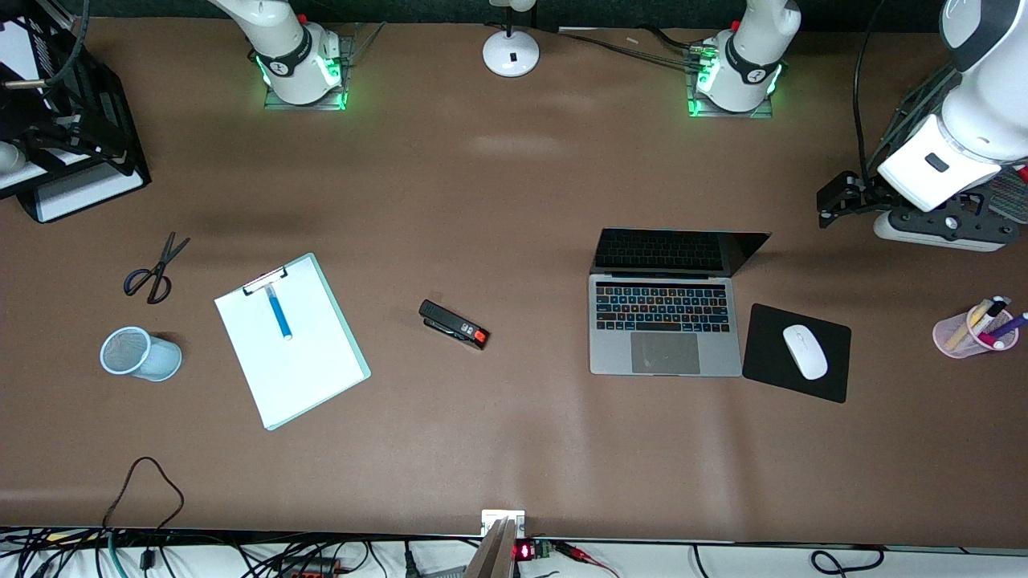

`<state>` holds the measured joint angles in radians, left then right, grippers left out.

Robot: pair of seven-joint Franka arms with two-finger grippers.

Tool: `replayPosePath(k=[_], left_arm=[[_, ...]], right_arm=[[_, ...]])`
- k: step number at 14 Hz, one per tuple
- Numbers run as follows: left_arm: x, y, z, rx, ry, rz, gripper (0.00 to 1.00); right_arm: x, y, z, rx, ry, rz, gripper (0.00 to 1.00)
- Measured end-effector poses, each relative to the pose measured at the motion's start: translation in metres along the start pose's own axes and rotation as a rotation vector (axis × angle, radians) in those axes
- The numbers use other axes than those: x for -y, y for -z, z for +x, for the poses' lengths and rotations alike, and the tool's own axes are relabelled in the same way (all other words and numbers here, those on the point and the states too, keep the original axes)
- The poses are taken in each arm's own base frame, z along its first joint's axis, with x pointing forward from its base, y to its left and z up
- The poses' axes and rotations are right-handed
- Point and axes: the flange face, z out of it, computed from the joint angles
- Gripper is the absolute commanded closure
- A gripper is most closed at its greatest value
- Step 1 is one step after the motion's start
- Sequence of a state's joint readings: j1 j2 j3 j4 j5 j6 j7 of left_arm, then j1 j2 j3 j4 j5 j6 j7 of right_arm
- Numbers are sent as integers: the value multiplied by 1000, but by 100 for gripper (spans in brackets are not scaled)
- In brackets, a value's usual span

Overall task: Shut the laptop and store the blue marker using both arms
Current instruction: 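Move the right gripper toward the blue marker on the clipboard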

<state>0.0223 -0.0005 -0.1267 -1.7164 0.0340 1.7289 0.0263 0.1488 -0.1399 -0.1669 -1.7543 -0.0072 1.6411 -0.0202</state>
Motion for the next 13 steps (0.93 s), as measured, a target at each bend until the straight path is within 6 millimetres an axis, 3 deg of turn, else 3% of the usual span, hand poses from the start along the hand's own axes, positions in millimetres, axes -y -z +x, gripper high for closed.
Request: replayPosePath(k=[4, 6, 13], left_arm=[[1, 0, 0, 0, 1, 0, 0], [1, 0, 0, 0, 1, 0, 0], [1, 0, 0, 0, 1, 0, 0]], right_arm=[[0, -4, 4, 5, 39, -2, 0], [1, -21, 15, 22, 75, -6, 0], [13, -151, 83, 73, 155, -9, 0]])
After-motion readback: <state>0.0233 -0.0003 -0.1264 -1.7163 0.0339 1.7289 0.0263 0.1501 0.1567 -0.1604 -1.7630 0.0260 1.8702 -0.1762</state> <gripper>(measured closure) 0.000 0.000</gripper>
